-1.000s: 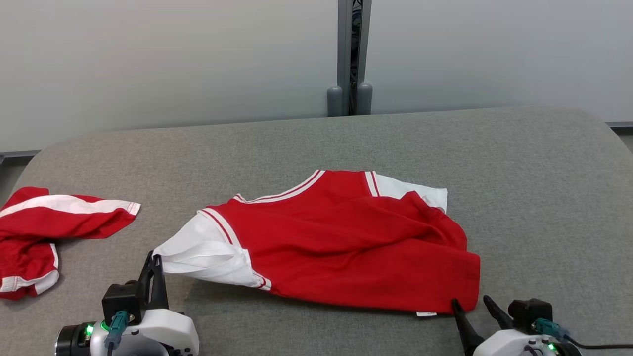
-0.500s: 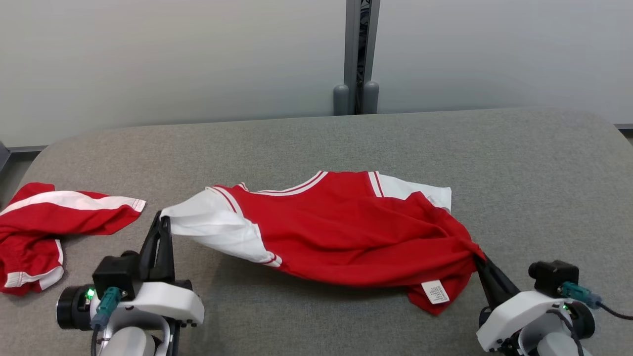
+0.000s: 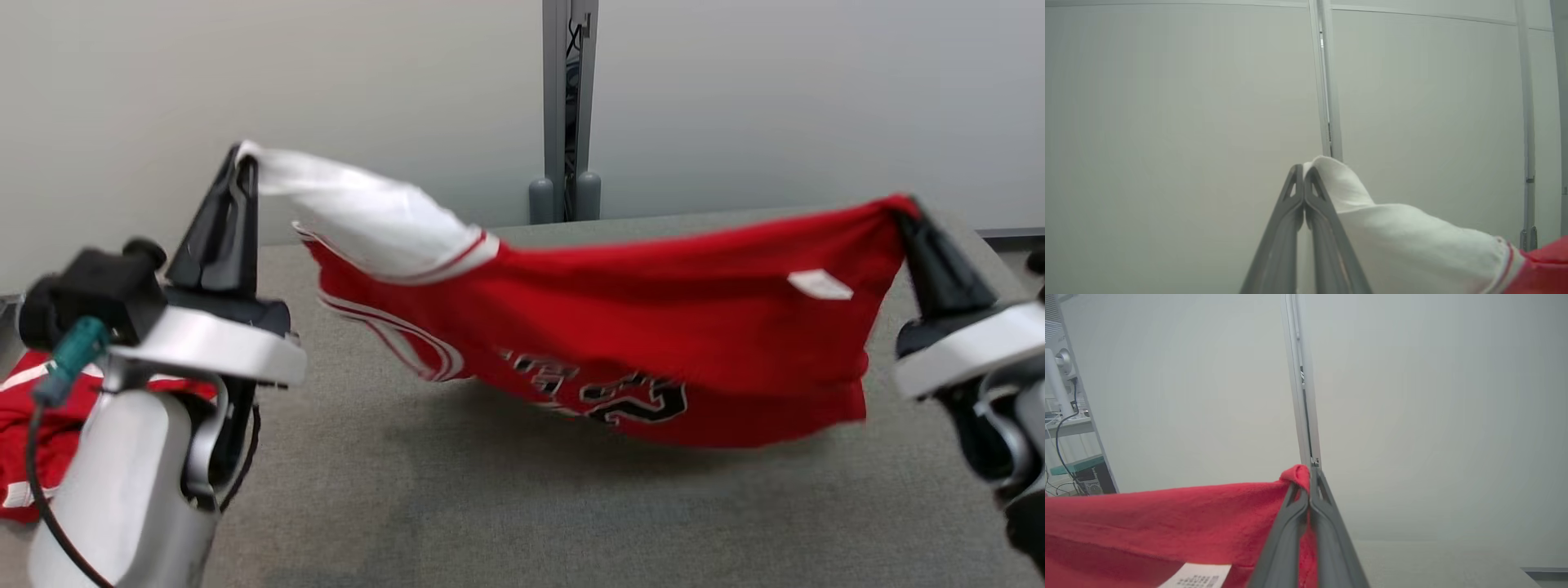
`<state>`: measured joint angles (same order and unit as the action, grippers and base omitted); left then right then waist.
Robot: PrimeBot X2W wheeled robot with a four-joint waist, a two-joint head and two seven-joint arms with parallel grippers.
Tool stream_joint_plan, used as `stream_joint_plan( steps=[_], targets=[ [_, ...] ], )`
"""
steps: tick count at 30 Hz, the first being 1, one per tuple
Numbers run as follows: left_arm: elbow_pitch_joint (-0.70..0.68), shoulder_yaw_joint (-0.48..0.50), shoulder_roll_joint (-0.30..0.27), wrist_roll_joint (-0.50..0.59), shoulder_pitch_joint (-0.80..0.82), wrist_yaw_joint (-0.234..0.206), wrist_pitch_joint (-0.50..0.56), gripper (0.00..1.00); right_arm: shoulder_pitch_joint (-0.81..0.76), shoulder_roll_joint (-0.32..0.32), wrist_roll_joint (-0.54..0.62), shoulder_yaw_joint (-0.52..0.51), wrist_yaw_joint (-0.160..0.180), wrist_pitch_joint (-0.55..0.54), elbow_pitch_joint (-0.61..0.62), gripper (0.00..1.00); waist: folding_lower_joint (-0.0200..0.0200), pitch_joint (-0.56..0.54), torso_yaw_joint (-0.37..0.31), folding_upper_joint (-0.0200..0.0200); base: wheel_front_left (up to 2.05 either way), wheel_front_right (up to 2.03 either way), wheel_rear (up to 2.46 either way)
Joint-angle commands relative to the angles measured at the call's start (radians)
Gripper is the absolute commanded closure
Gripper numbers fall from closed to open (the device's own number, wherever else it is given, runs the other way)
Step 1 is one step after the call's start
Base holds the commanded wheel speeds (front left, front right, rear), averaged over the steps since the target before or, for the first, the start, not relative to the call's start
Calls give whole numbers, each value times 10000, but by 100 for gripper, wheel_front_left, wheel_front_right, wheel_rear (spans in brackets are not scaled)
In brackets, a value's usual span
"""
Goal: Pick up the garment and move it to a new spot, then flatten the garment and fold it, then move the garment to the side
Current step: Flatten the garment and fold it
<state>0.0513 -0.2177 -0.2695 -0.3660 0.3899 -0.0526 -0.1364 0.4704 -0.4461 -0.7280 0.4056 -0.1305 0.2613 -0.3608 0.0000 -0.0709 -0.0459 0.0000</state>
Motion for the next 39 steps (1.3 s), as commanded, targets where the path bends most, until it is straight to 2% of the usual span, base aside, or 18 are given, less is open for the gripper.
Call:
stream_joint_plan(
  steps=[1, 6, 12, 20, 23, 26, 30, 33, 34, 35, 36, 37, 38, 39],
  targets=[
    [-70, 46, -68, -146, 289, 98, 151, 100, 220, -208, -45, 32, -7, -19, 25, 100, 0, -108, 3, 0, 0, 0, 0],
    [-105, 120, -184, -706, 1176, 446, 1036, 100, 1206, -829, -149, 142, -5, -257, -95, 100, 0, -261, 12, 0, 0, 0, 0],
    [128, -133, -82, -1382, 1401, 750, 2186, 100, 1704, -1193, -647, 287, -5, -1010, -517, 100, 0, -299, 17, 0, 0, 0, 0],
    [-1159, -891, 17, -1467, 380, 448, 3482, 100, 738, -1780, -1866, 228, -5, -2708, -171, 100, 0, -19, 128, 0, 0, 0, 0],
    [-1209, -1013, 17, -1512, -36, 338, 3702, 100, 368, -1502, -2129, 494, -7, -3629, -565, 100, 0, 157, 198, 0, 0, 0, 0],
    [-756, -1058, 181, -1730, -320, 289, 3747, 100, 405, -1197, -1861, 714, -5, -4031, -1388, 100, 0, 394, 276, 0, 0, 0, 0],
    [170, -1329, 53, -1204, -243, 331, 3354, 100, 600, -369, -1386, 1303, -7, -3965, -2697, 100, 0, 704, 341, 0, 0, 0, 0],
    [611, -1530, 405, -1152, -293, 304, 2953, 100, 852, 197, -1093, 1547, -7, -3326, -3667, 100, 0, 915, 353, 0, 0, 0, 0],
    [611, -1530, 405, -1152, -293, 304, 2953, 100, 852, 197, -1093, 1547, -7, -3326, -3667, 100, 0, 915, 353, 0, 0, 0, 0],
    [737, -1578, 413, -1047, -329, 282, 2817, 100, 960, 361, -980, 1571, -5, -2949, -3981, 95, 0, 1012, 343, 0, 0, 0, 0],
    [849, -1630, 427, -967, -375, 261, 2659, 100, 1034, 559, -873, 1640, -5, -2516, -4246, 64, 0, 1094, 332, 0, 0, 0, 0],
    [964, -1658, 477, -910, -438, 225, 2495, 100, 1084, 762, -815, 1704, -7, -2106, -4481, 56, 0, 1159, 321, 0, 0, 0, 0],
    [1078, -1706, 528, -837, -516, 211, 2323, 100, 1122, 906, -770, 1713, -7, -1685, -4739, 0, 0, 1207, 311, 0, 0, 0, 0],
    [1183, -1743, 569, -748, -583, 159, 2125, 100, 1192, 975, -687, 1731, -5, -1203, -4936, 0, 0, 1252, 303, 0, 0, 0, 0]
  ],
)
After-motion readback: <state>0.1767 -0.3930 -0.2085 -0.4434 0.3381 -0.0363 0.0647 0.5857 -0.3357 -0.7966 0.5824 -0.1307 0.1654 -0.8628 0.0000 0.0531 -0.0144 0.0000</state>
